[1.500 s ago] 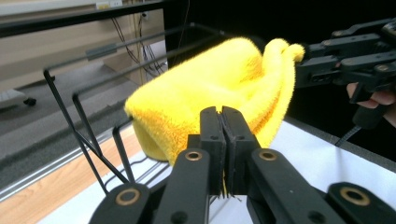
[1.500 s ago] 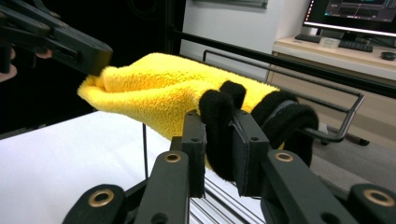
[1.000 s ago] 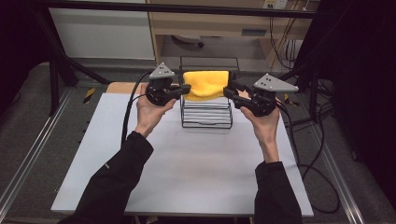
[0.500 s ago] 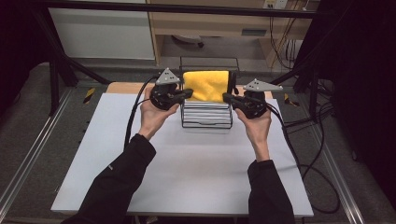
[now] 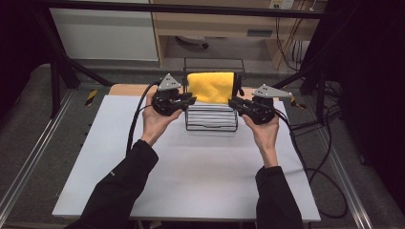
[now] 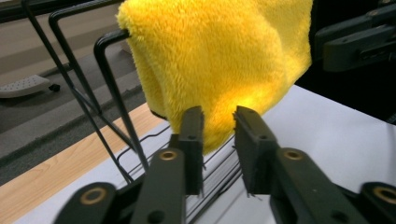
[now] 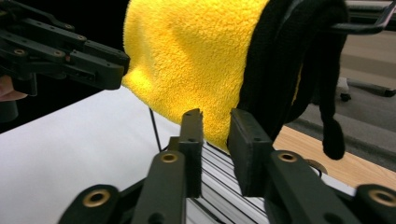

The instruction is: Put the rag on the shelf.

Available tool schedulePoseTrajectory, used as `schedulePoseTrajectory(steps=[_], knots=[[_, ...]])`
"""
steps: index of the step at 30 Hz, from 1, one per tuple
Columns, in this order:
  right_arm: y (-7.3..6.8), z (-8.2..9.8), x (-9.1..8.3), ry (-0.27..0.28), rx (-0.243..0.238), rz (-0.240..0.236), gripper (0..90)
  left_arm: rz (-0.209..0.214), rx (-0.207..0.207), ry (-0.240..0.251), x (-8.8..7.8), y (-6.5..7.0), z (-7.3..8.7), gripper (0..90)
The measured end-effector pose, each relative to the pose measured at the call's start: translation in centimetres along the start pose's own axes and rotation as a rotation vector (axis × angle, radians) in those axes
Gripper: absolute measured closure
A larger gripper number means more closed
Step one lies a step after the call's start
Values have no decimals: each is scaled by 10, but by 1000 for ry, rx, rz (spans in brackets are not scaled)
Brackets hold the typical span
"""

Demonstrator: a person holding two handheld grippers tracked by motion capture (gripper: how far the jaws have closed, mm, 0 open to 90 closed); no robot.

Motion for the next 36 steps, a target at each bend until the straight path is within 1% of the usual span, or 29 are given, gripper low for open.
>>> schedulePoseTrajectory(steps=[3,5,7,9,12,13,14,19,22,26,29,31,36], knots=[[-3,0,-8,4,-4,-11,622,-5,12,-14,-7,0,7,612],[-6,0,-13,6,1,-17,542,-4,10,-27,-11,0,12,559],[-8,1,-17,4,13,-33,463,-5,7,-34,-15,-1,17,508],[-11,2,-21,2,11,-35,398,-8,3,-49,-20,-2,24,451],[-14,8,-25,-14,16,-43,316,-10,-4,-63,-27,-5,35,392],[-14,10,-26,-22,16,-36,284,-10,-6,-67,-30,-6,39,370],[-15,13,-28,-34,12,-30,261,-13,-4,-73,-32,-8,43,348],[-17,25,-34,-54,18,-40,153,-26,-14,-91,-45,-15,67,235],[-19,34,-38,-76,7,-37,113,-34,-25,-103,-53,-20,82,182],[-21,48,-42,-94,23,-50,80,-45,-33,-112,-65,-27,103,121],[-23,62,-44,-120,33,-56,65,-57,-46,-117,-72,-32,119,82],[-24,72,-45,-124,37,-58,60,-67,-55,-120,-77,-36,129,77],[-27,98,-48,-157,43,-72,47,-78,-83,-119,-86,-44,155,70]])
Point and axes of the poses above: each handheld gripper's, and its own axes: x roughly forward along the jaws, z roughly out of its underside, y roughly to its right, the point moved 5 cm from there along x, roughly forward along the jaws, and after that the axes turned 10 degrees about -x, right-handed, at the moved point
